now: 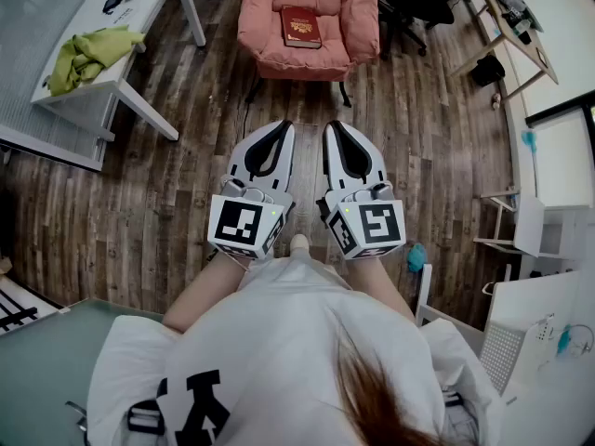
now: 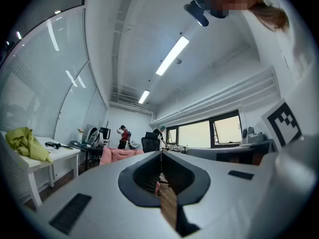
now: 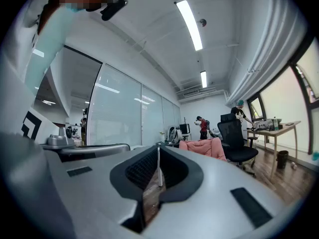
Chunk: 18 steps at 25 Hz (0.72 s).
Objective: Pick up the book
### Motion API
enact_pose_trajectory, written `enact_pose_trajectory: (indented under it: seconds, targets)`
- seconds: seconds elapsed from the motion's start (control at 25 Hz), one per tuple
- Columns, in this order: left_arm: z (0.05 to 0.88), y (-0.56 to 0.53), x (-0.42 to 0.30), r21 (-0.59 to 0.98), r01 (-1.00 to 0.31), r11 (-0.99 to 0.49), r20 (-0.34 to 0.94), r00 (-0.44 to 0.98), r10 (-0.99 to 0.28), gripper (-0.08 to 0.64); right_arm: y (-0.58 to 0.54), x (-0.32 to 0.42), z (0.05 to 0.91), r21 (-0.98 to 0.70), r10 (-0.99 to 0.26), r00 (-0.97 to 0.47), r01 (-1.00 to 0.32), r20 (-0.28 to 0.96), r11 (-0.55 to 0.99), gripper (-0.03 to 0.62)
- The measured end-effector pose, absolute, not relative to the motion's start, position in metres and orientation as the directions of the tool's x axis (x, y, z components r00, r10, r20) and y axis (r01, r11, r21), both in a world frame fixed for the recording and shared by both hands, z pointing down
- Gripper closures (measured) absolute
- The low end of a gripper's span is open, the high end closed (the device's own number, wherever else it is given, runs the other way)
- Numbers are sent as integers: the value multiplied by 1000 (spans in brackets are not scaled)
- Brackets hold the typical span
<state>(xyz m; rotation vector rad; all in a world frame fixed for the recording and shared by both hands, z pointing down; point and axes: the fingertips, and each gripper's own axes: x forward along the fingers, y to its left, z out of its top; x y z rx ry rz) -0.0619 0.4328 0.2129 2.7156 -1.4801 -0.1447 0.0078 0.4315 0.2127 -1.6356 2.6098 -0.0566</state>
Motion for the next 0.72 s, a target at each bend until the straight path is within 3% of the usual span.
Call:
enact_pose_trajectory:
  seconds: [0.72]
  targets:
    - [216, 418, -27, 103, -863, -494, -75, 488, -869, 571, 421, 54, 210, -76, -892, -445, -889, -78, 451, 557]
